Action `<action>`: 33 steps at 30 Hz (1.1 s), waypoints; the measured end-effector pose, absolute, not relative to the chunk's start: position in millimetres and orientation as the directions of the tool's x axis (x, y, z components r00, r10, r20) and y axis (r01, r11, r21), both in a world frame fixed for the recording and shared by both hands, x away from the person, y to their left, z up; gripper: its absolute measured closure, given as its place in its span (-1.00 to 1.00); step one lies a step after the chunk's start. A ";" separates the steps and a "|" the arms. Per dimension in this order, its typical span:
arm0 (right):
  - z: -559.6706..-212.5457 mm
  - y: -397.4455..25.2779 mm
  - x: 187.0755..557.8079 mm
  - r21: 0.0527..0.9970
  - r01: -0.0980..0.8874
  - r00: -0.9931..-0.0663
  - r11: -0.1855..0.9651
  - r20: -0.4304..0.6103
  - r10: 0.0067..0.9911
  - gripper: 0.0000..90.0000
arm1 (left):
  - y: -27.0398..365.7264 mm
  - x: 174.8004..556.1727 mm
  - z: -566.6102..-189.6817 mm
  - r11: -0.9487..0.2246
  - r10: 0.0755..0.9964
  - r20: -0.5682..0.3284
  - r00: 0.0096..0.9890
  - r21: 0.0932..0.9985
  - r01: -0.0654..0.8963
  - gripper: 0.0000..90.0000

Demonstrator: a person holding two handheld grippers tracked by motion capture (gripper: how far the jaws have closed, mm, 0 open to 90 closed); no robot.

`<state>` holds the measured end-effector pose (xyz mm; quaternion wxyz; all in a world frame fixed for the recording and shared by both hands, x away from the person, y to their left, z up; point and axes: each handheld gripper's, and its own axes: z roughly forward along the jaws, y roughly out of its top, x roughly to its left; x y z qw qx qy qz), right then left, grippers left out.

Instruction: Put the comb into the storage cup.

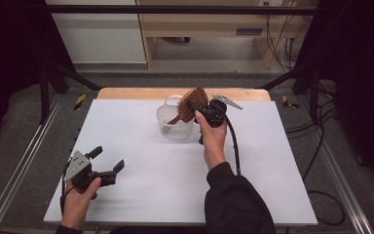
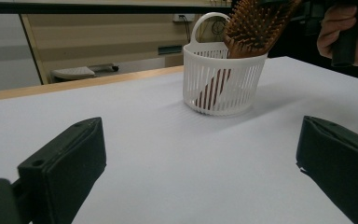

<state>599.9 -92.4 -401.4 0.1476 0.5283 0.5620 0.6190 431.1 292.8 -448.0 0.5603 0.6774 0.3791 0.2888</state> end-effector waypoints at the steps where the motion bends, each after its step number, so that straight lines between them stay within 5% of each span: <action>1: -401.4 -92.6 599.9 0.852 0.412 -0.399 -0.323 0.487 0.777 0.02 | 292.7 431.2 -448.0 -0.084 0.837 -0.034 0.546 0.978 0.191 -0.96; 33: -401.0 -92.1 599.9 0.869 0.421 -0.420 -0.260 0.441 0.793 -0.19 | 291.4 431.4 -448.4 -0.086 0.834 -0.036 0.551 0.977 0.194 -0.96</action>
